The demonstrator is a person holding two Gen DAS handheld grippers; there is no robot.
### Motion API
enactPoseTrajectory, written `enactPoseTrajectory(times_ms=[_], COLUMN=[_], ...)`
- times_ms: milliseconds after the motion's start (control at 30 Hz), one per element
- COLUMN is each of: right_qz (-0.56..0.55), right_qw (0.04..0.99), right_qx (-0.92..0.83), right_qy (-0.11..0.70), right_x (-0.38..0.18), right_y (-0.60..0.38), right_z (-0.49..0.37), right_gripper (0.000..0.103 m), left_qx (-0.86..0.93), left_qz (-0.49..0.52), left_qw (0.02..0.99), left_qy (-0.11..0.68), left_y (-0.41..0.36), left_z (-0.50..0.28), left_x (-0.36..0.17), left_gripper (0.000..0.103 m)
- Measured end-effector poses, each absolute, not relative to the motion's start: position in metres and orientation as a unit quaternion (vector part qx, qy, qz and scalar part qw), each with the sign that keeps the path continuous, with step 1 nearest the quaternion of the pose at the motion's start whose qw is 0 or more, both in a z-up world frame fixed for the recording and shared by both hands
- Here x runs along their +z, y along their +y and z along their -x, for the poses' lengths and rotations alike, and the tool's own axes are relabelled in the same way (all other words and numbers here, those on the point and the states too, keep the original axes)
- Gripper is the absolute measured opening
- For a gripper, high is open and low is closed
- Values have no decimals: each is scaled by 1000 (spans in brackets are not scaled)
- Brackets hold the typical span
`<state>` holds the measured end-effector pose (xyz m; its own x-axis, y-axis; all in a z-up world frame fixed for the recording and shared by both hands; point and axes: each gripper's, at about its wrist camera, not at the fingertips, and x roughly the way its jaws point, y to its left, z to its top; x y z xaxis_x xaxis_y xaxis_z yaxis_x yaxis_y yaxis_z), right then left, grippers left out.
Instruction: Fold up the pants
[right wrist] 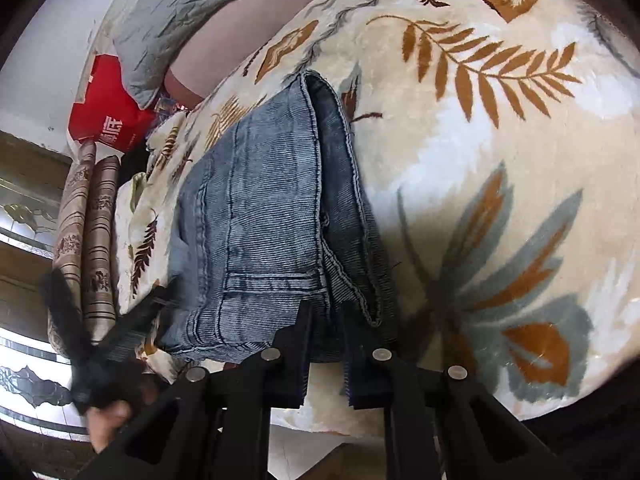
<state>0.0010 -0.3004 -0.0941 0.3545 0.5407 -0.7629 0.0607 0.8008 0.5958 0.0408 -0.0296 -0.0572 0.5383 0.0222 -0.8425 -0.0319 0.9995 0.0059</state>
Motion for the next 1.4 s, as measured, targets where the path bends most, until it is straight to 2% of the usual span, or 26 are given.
enactPoseTrajectory(times_ms=[133, 200, 233, 267, 367, 533, 567, 600, 633, 767, 833, 900, 967, 1033, 1100, 1167, 1267, 1400], right_qz=[-286, -291, -296, -301, -293, -281, -277, -277, -261, -162, -112, -138, -162, -181, -200, -256, -321, -395], right_qw=[775, 787, 791, 798, 821, 815, 805, 799, 800, 837, 845, 821, 826, 830, 833, 815, 782, 723], right_qx=[162, 164, 164, 160, 158, 135, 143, 153, 159, 129, 94, 101, 101, 104, 127, 174, 215, 206], right_qy=[539, 519, 510, 498, 464, 489, 505, 511, 516, 507, 514, 545, 531, 518, 500, 490, 489, 529], right_x=[-84, -72, -65, -57, -36, -54, -64, -68, -68, -43, -53, -79, -80, -64, -42, -29, -35, -87], right_y=[-309, -317, -320, -322, -322, -311, -300, -295, -288, -272, -275, -283, -291, -299, -304, -308, -309, -313], right_z=[2, 3, 0, -4, -34, -99, -113, -118, -122, -111, -109, -115, -109, -97, -78, -53, -8, 17], right_gripper=[19, 43, 73, 80, 80, 80, 70, 53, 12, 11, 11, 13, 23, 34, 44, 68, 69, 69], left_qx=[12, 13, 15, 15, 16, 15, 14, 12, 11, -4, -4, -6, 2, 7, 12, 14, 9, 13], left_qz=[2, 2, 2, 2, 2, -3, -4, -5, -5, 14, 49, 73, 39, -41, -32, -2, -8, -6], left_qw=[876, 877, 878, 879, 881, 885, 886, 886, 886, 883, 884, 897, 903, 871, 883, 879, 880, 882], left_qy=[482, 481, 479, 476, 473, 466, 464, 464, 464, 469, 465, 436, 427, 489, 468, 476, 475, 471], left_y=[-29, -29, -29, -30, -30, -31, -31, -30, -30, -23, -15, -13, -21, -40, -39, -33, -34, -33], left_z=[-41, -41, -40, -39, -38, -36, -36, -36, -37, -37, -35, -30, -30, -42, -39, -41, -42, -41], left_x=[-56, -57, -57, -57, -58, -58, -58, -58, -58, -51, -35, -18, -15, -46, -55, -58, -59, -60], left_gripper=[87, 87, 87, 87, 87, 87, 87, 87, 87, 87, 87, 87, 87, 88, 88, 88, 88, 89])
